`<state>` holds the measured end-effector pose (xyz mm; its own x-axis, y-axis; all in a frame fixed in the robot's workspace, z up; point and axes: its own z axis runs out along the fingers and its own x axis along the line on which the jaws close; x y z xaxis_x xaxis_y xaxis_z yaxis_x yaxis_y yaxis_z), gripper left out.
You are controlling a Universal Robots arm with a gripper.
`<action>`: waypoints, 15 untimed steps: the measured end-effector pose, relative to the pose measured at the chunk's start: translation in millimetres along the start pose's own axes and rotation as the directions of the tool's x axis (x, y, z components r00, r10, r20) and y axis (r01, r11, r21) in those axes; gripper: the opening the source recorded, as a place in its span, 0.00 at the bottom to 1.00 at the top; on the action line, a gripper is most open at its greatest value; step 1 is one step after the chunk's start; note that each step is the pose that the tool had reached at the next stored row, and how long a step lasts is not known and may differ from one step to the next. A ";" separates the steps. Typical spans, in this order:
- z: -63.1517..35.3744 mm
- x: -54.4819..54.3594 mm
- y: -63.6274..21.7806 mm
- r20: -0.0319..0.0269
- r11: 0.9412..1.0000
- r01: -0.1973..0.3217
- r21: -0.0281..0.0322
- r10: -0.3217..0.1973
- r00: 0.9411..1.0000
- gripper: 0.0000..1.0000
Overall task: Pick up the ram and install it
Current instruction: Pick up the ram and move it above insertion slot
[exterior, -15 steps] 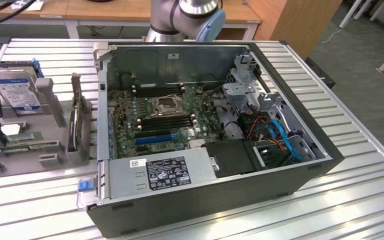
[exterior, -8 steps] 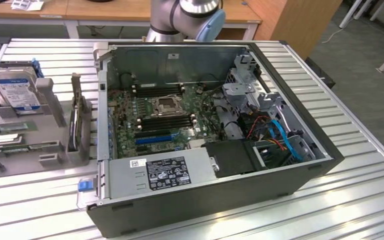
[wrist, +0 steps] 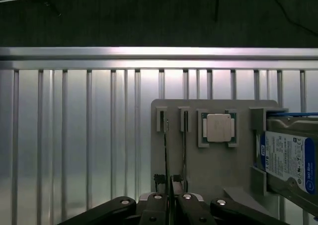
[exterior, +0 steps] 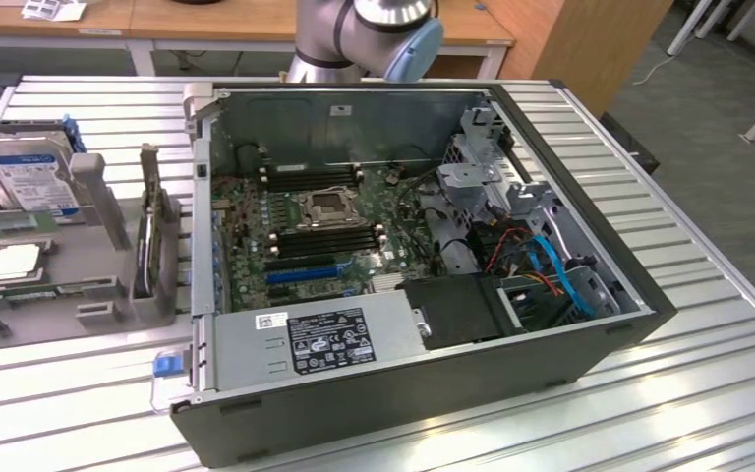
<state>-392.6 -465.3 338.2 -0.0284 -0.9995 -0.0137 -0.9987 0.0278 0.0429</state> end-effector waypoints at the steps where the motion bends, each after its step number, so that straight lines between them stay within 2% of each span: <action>1: -4.4 -0.1 0.2 0.000 1.000 0.000 0.000 0.000 1.000 0.14; 13: -58.8 -1.8 2.5 -0.001 1.000 0.000 0.000 0.000 1.000 0.14; 15: -61.0 -1.9 2.7 -0.001 1.000 -0.001 0.000 0.001 1.000 0.14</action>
<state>-392.6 -464.2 399.3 -0.0293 -0.9995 -0.0126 -0.9987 0.0287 0.0425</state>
